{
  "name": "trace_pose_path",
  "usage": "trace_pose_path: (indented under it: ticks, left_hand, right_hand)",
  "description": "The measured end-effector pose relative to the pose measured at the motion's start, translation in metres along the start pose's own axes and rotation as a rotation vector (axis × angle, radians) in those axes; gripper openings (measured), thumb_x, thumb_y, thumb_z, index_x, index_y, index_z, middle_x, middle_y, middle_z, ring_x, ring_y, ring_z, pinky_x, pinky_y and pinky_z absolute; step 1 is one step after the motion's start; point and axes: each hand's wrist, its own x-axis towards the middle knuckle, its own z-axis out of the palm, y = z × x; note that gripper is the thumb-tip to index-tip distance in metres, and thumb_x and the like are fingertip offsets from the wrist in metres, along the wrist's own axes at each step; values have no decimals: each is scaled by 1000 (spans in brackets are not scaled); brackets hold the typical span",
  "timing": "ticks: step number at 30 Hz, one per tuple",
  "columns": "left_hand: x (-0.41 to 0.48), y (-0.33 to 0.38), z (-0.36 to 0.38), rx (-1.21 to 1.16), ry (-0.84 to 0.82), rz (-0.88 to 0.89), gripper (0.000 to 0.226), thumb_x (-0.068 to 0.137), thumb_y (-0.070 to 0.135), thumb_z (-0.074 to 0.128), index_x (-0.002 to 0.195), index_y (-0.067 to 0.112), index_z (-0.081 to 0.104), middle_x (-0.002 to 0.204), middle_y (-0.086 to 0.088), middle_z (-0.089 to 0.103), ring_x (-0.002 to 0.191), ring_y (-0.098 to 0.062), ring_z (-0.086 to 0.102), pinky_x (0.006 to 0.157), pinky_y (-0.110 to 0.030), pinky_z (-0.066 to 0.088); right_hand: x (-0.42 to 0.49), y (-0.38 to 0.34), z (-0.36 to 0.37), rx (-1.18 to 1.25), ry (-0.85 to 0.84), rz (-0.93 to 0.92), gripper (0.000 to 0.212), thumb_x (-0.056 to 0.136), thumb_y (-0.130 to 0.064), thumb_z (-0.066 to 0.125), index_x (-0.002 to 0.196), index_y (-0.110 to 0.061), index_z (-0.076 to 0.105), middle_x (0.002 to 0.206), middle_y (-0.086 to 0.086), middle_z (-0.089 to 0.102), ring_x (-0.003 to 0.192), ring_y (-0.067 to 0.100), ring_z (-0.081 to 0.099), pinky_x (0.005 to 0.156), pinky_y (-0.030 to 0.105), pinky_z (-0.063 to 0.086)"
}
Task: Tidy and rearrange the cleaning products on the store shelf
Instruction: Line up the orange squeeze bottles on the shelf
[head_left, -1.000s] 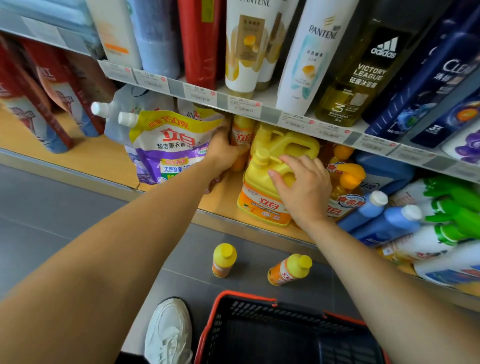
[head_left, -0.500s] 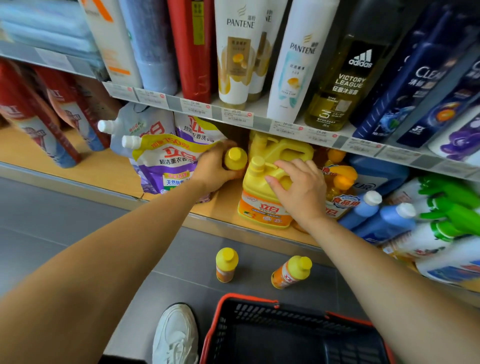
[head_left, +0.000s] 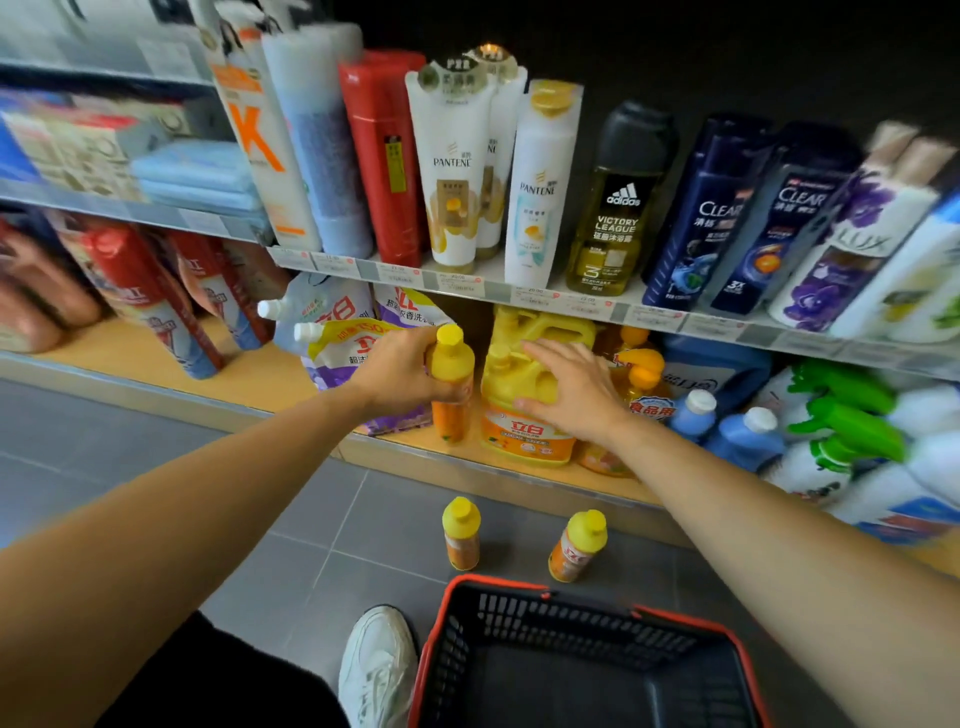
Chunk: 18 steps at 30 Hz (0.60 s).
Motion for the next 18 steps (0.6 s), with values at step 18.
trace_pose_path:
  ticks: [18]
  left_hand:
    - [-75, 162, 21, -879, -153, -22, 31, 86, 33, 74, 115, 30, 67, 113, 2, 75, 105, -16, 72, 86, -35, 61]
  right_hand:
    - [-174, -27, -38, 1076, 94, 234, 61, 63, -38, 89, 115, -35, 56, 114, -10, 71, 106, 8, 68, 91, 30, 55]
